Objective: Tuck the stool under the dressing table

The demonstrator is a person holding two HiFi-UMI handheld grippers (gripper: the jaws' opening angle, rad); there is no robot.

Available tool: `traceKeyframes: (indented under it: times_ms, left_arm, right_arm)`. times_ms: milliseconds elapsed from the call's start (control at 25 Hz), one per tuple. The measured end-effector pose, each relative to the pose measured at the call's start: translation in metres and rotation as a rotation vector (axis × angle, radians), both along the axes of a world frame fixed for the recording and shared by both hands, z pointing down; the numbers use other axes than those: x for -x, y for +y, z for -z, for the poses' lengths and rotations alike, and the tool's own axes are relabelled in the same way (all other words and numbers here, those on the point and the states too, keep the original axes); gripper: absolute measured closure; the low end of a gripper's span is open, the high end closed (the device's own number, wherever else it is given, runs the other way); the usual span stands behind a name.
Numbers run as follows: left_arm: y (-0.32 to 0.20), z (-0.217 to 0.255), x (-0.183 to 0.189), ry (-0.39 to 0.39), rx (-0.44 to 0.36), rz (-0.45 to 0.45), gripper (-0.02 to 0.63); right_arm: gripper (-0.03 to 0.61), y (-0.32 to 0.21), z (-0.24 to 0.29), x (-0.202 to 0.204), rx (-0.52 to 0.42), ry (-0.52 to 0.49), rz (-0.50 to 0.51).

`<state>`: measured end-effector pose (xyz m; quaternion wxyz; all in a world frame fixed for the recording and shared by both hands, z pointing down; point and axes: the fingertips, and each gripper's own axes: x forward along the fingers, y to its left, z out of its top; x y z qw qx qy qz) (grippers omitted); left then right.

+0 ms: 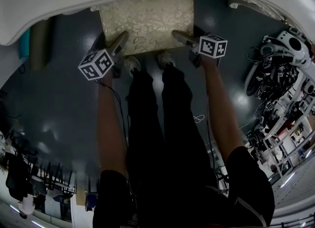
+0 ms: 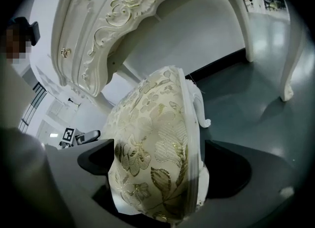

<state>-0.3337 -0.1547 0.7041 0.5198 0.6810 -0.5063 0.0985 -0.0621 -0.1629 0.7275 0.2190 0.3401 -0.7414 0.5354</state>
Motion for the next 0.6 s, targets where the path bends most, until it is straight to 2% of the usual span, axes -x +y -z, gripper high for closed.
traceKeyframes:
  times_ms: [160,320,360,440,520,600]
  left_arm:
    - [0.008,0.009,0.005,-0.100,-0.001,-0.035,0.122]
    - [0.006,0.028,0.010,-0.113,-0.029,-0.043,0.161]
    - [0.006,0.033,0.011,-0.113,-0.036,-0.044,0.176]
    - [0.005,0.045,0.013,-0.123,-0.060,-0.037,0.231]
    - [0.005,0.060,0.018,-0.158,-0.092,-0.024,0.321]
    - [0.007,0.074,0.022,-0.195,-0.118,-0.022,0.399]
  right_arm:
    - [0.005,0.003,0.012,-0.014,-0.046,0.101,0.000]
    - [0.014,0.005,0.032,-0.017,-0.090,0.169,-0.014]
    - [0.041,0.004,0.039,-0.018,-0.112,0.183,-0.028]
    - [0.137,0.004,0.057,-0.018,-0.163,0.216,-0.058]
    - [0.251,0.004,0.077,-0.016,-0.206,0.244,-0.088]
    - [0.332,0.007,0.093,-0.012,-0.226,0.263,-0.117]
